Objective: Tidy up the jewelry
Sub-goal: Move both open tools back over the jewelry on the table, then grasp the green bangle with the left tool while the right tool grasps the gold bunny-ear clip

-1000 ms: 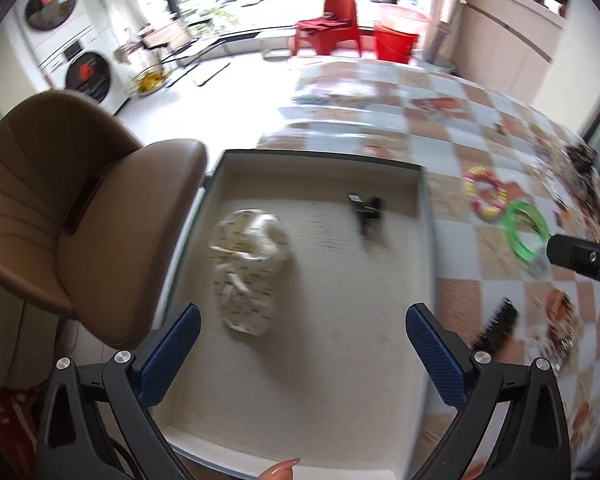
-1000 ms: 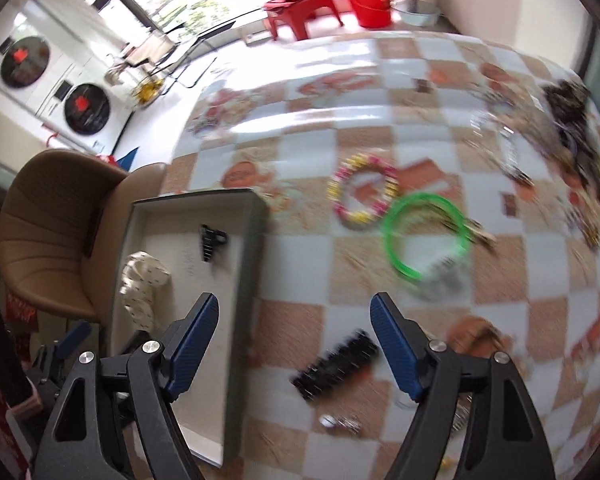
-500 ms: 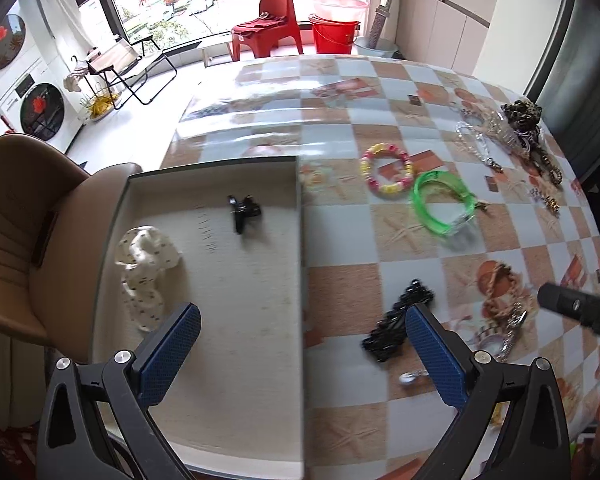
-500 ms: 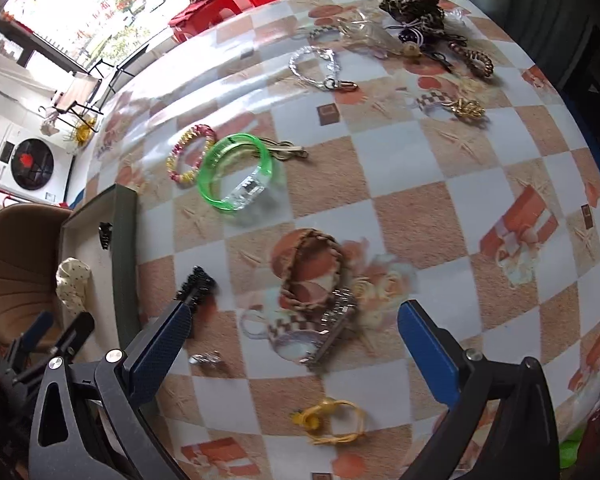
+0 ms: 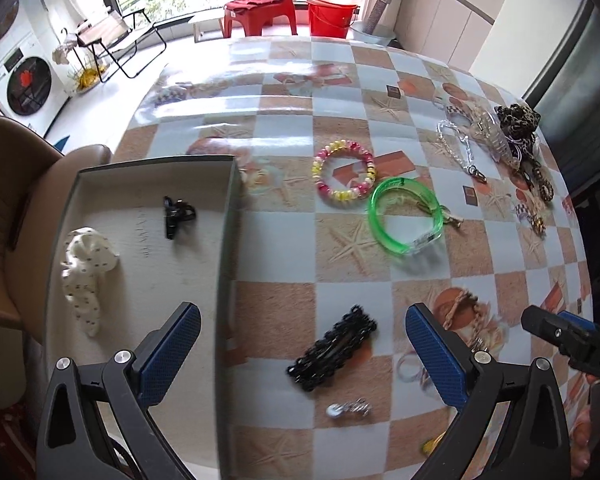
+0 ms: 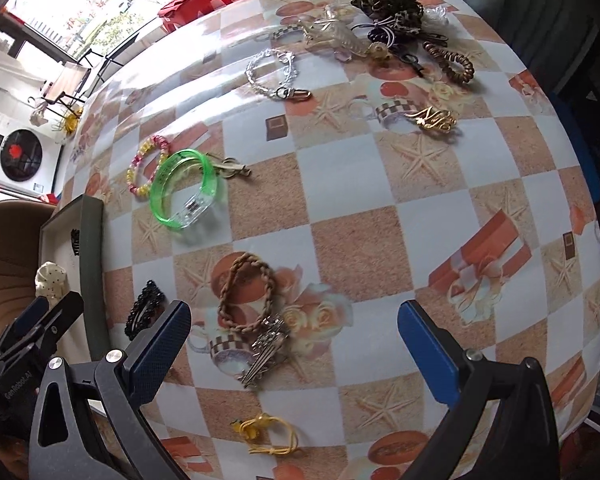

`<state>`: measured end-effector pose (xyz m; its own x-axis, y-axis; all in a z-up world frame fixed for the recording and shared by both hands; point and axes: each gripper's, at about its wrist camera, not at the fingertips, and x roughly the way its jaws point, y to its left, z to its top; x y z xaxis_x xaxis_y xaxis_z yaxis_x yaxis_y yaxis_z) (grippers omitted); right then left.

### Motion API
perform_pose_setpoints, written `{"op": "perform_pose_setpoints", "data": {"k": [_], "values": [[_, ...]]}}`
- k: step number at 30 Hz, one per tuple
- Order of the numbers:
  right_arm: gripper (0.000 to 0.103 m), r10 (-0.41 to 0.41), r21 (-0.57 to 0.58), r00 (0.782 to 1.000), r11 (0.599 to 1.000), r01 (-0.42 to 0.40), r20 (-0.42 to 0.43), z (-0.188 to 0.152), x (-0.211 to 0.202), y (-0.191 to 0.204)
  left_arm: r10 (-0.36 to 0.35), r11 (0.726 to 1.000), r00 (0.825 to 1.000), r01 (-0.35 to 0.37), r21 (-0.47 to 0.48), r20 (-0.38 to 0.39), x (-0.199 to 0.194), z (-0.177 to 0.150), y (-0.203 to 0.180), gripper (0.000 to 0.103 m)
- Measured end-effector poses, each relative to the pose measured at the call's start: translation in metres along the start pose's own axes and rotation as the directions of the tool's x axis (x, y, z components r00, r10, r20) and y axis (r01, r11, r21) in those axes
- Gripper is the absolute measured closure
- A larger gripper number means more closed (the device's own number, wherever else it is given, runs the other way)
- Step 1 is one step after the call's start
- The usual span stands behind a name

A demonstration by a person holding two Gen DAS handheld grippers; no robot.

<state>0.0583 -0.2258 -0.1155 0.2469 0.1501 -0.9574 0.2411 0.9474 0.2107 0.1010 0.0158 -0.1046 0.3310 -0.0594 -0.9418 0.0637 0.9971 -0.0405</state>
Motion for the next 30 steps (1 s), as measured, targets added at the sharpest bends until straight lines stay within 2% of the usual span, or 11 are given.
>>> {"op": "perform_pose_setpoints", "data": {"k": [12,21,27,30], "values": [[0.000,-0.019,-0.061,1.000,0.998,0.020,0.023,0.032,0.005,-0.010,0.005,0.997,0.999,-0.008,-0.080,-0.041,0.033,0.027,-0.009,0.000],[0.000,-0.009,-0.101,1.000,0.995,0.008,-0.007,0.031,0.021,-0.002,0.014,0.996,0.998,-0.020,-0.084,-0.068,0.060,0.038,-0.019,0.000],[0.001,-0.040,-0.218,0.999,0.975,0.047,0.036,0.043,0.031,0.016,0.004,0.995,0.996,-0.013,-0.104,-0.088,0.076,0.046,-0.021,0.000],[0.007,-0.050,-0.303,0.997,0.951,0.065,0.059,0.050,0.036,0.025,0.004,0.995,0.996,-0.013,-0.097,-0.090,0.081,0.049,-0.025,0.000]]}}
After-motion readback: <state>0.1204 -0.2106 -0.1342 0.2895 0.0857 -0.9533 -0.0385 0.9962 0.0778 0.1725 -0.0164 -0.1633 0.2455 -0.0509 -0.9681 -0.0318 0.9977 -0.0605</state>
